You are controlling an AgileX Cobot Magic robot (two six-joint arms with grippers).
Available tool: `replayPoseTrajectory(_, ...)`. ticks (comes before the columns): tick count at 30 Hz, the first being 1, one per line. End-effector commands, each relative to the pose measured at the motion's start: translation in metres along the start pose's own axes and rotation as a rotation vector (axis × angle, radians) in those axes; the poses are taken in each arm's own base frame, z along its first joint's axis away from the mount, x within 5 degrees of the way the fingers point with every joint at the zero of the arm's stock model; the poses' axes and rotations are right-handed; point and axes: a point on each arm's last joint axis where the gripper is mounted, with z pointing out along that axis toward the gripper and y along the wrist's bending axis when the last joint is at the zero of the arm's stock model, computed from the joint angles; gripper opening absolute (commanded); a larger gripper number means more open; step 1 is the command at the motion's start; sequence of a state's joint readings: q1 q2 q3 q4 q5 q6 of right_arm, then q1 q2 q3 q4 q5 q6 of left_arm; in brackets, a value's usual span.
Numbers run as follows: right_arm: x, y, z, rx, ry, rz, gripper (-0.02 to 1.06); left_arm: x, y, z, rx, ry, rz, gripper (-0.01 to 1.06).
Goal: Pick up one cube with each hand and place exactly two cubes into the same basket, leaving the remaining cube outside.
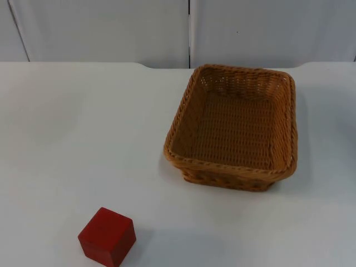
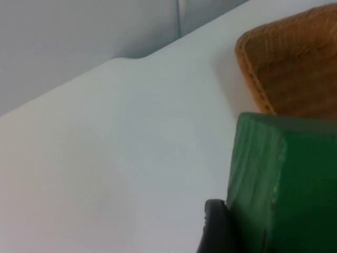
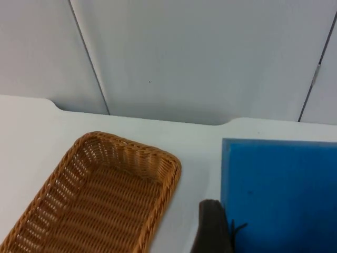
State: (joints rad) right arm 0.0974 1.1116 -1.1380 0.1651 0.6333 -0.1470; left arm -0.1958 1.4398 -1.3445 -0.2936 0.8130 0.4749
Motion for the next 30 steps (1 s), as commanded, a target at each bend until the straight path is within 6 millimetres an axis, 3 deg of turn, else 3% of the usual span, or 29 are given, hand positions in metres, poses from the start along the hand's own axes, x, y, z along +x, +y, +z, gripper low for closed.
replayPoseTrajectory(1, 0.002, -0.001, 0.011, -0.001, 0.028, -0.007, 0.00, -0.005, -0.004, -0.003, 0.029, -0.058, -0.023, 0.00)
replayPoseTrajectory(5, 0.009, 0.001, 0.042, -0.061, 0.094, -0.006, 0.00, -0.008, -0.010, 0.006, 0.115, -0.082, -0.040, 0.00)
replayPoseTrajectory(6, 0.009, 0.001, 0.042, -0.061, 0.094, -0.006, 0.00, -0.008, -0.010, 0.006, 0.115, -0.082, -0.040, 0.00)
replayPoseTrajectory(10, 0.013, 0.004, 0.074, -0.131, 0.141, 0.002, 0.00, -0.007, -0.020, 0.032, 0.156, -0.041, -0.020, 0.00)
replayPoseTrajectory(11, 0.013, 0.004, 0.074, -0.131, 0.141, 0.002, 0.00, -0.007, -0.020, 0.032, 0.156, -0.041, -0.020, 0.00)
replayPoseTrajectory(14, 0.010, 0.004, 0.099, -0.166, 0.210, 0.010, 0.00, -0.006, -0.032, 0.061, 0.183, -0.011, -0.006, 0.00)
replayPoseTrajectory(23, -0.002, 0.009, 0.142, -0.194, 0.253, -0.029, 0.00, 0.000, -0.056, 0.111, 0.209, 0.028, 0.021, 0.00)
replayPoseTrajectory(28, -0.011, 0.040, 0.179, -0.269, 0.256, -0.122, 0.00, 0.010, -0.074, 0.143, 0.238, 0.077, 0.039, 0.00)
replayPoseTrajectory(30, -0.010, 0.046, 0.188, -0.282, 0.264, -0.131, 0.00, 0.012, -0.076, 0.147, 0.240, 0.082, 0.039, 0.00)
